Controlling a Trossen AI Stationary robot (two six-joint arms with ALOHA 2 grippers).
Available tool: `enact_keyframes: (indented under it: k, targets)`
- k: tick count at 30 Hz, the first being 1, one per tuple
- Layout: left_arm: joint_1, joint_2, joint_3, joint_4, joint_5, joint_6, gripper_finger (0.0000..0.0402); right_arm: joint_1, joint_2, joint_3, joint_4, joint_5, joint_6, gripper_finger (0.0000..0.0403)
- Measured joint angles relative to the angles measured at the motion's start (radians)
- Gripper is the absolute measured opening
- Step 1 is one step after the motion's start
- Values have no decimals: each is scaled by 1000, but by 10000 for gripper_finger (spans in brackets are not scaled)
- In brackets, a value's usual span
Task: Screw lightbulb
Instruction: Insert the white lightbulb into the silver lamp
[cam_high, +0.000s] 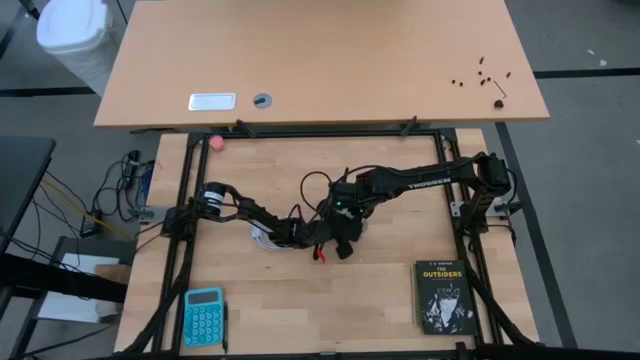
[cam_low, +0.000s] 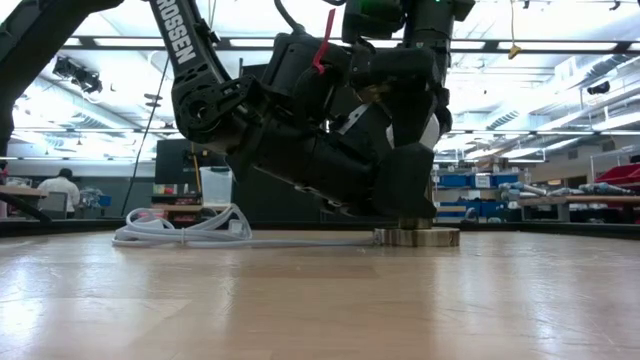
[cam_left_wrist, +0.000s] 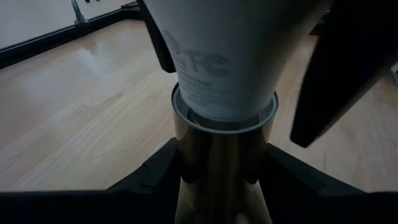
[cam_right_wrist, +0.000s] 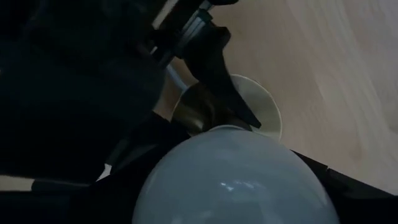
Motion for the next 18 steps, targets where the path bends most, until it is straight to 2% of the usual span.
enact_keyframes:
  k: [7, 18]
  targets:
    - [0, 0, 0, -1, -2, 0, 184, 0, 0, 0, -1, 3, 36, 264]
    - [1, 0, 2, -5, -2, -3, 184, 0, -9, -1, 21, 9, -171, 329]
